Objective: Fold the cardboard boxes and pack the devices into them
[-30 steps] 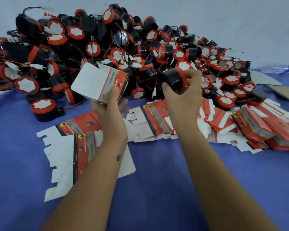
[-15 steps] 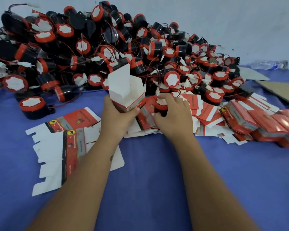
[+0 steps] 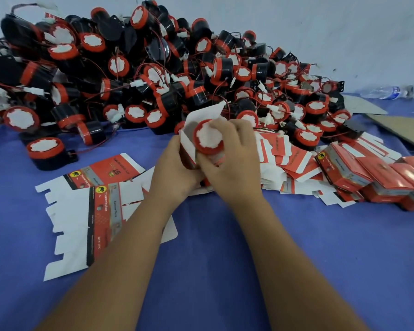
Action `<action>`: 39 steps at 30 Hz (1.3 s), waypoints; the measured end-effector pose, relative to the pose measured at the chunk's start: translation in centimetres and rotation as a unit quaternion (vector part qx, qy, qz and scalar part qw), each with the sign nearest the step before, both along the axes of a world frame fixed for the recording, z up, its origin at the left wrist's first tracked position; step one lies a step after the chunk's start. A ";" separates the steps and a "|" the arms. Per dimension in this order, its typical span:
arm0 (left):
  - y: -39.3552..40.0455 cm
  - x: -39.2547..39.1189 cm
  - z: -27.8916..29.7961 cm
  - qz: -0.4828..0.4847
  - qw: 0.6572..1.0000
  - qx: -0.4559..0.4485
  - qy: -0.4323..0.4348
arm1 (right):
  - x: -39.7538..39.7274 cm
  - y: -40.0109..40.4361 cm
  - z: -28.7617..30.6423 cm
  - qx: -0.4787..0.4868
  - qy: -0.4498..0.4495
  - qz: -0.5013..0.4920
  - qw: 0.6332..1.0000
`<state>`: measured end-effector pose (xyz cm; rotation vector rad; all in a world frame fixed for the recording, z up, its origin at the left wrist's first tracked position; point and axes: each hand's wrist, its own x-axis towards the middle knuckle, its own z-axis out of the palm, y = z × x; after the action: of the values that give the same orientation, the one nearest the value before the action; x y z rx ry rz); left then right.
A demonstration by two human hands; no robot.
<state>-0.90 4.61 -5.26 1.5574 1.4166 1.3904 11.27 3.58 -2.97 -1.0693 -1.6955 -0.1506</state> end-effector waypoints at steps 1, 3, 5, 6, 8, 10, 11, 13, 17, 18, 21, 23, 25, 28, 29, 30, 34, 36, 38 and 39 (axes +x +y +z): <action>0.0 0.1 0.0 -0.009 1.000 0.000 0.002 | -0.1 0.0 -0.1 -0.028 -0.025 0.010 0.999; 0.1 0.1 0.0 -0.015 1.000 -0.003 0.010 | -0.1 0.1 -0.3 -0.073 -0.059 0.021 0.995; 0.2 0.1 0.0 -0.012 1.000 -0.006 0.014 | -0.1 0.0 -0.4 -0.088 -0.073 0.030 0.993; 0.2 0.0 0.0 -0.011 1.000 -0.009 0.014 | -0.1 0.0 -0.4 -0.087 -0.079 0.027 0.993; 0.3 -0.1 0.0 -0.012 1.000 -0.011 0.018 | 0.0 -0.1 -0.4 -0.067 -0.099 0.002 0.993; 0.2 -0.2 0.0 -0.017 1.000 -0.014 0.020 | 0.1 0.0 -0.5 -0.042 -0.111 -0.023 0.993; 0.2 -0.3 0.0 -0.021 0.999 -0.017 0.021 | 0.1 0.0 -0.6 -0.039 -0.110 -0.027 0.993; 0.3 -0.3 0.0 -0.024 0.999 -0.020 0.033 | 0.1 0.0 -0.8 -0.063 -0.119 -0.026 0.991; 0.3 -0.2 0.0 0.011 1.000 -0.017 0.011 | 0.0 0.3 -1.0 -0.080 -0.106 -0.014 0.991; 0.3 -0.4 0.1 0.018 1.000 -0.018 -0.017 | 0.1 0.3 -0.9 -0.060 -0.060 -0.022 0.996; 0.1 -1.2 0.6 0.003 0.992 -0.034 -0.123 | 0.7 0.4 -0.1 -0.116 0.166 -0.027 0.979; 0.1 -1.6 1.0 -0.025 0.984 -0.054 -0.169 | 1.2 0.5 0.5 -0.230 0.346 0.065 0.907; 0.0 -1.4 1.3 -0.045 0.980 -0.069 -0.180 | 2.2 0.7 1.1 -0.277 0.458 0.177 0.826; 0.1 -1.3 1.4 -0.035 0.976 -0.074 -0.203 | 3.0 0.7 1.8 -0.256 0.479 0.260 0.799; 0.1 -1.2 1.3 -0.030 0.977 -0.071 -0.201 | 3.0 0.7 1.9 -0.248 0.478 0.280 0.795; 0.1 -1.1 1.3 -0.023 0.981 -0.070 -0.182 | 3.0 0.6 2.0 -0.244 0.482 0.308 0.783; -0.1 -0.8 0.9 0.004 0.993 -0.060 -0.104 | 2.5 0.1 2.2 -0.273 0.434 0.338 0.789; -0.1 -0.7 0.9 0.006 0.995 -0.048 -0.090 | 1.9 0.0 2.3 -0.270 0.382 0.266 0.843; -0.3 -0.5 1.0 0.002 0.996 -0.029 -0.079 | 1.3 0.1 2.2 -0.219 0.305 0.187 0.908; -0.3 -0.4 1.0 -0.001 0.997 -0.016 -0.073 | 1.0 0.3 1.9 -0.189 0.254 0.151 0.937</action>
<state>-1.31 4.27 -4.25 1.4080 1.3426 1.4423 12.26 3.87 -1.06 -0.9951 -1.4107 0.6238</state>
